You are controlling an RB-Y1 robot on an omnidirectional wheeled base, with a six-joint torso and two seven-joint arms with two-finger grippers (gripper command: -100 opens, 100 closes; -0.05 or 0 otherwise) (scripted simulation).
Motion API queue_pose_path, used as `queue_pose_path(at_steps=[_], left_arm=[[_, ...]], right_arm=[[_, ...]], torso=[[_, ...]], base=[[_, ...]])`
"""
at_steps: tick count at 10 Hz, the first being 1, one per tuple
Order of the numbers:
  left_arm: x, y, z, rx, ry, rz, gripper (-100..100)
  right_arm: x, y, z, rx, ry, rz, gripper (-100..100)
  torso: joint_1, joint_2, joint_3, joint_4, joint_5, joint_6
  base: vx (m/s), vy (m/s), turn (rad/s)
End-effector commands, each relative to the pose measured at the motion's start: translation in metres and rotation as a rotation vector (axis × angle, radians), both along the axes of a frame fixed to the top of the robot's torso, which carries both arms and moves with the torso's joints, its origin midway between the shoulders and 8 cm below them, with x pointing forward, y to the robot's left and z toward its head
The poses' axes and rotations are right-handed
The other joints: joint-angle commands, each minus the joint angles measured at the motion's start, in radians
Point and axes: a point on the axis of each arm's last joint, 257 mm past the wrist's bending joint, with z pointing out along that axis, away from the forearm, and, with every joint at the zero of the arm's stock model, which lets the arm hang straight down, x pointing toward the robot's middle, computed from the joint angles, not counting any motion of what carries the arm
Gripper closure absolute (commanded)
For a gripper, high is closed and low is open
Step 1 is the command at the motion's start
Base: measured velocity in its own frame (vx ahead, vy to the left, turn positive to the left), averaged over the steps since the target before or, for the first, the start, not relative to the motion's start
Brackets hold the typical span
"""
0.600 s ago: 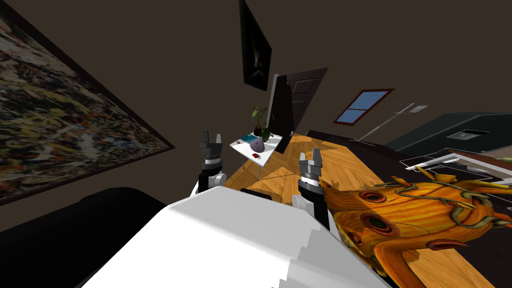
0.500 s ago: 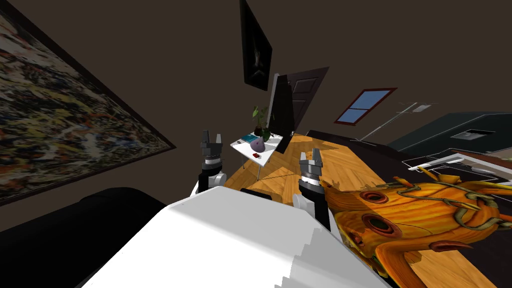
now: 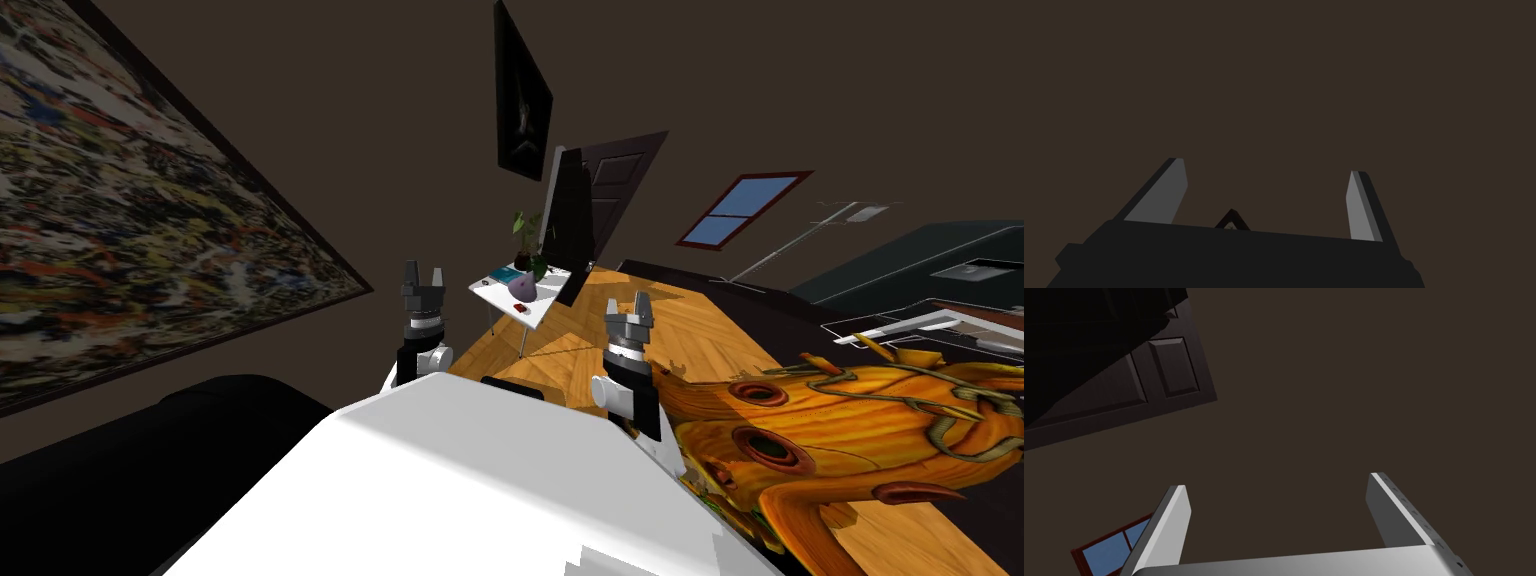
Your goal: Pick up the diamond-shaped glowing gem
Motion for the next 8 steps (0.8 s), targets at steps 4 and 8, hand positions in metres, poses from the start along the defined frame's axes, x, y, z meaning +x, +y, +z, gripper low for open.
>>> queue_pose_path(at_steps=[4, 8], left_arm=[[0.0, 0.0, 0.0, 0.0, 0.0, 0.0, 0], [0.0, 0.0, 0.0, 0.0, 0.0, 0.0, 0]], right_arm=[[0.018, -0.045, 0.015, 0.094, -0.076, -0.004, -100], [0.031, -0.084, 0.033, 0.186, -0.155, -0.012, -100]], torso=[[0.0, 0.0, 0.0, 0.0, 0.0, 0.0], [-0.001, -0.001, -0.001, 0.0, 0.0, 0.0]], base=[[-0.07, 0.083, 0.038], [-0.055, 0.072, 0.028]])
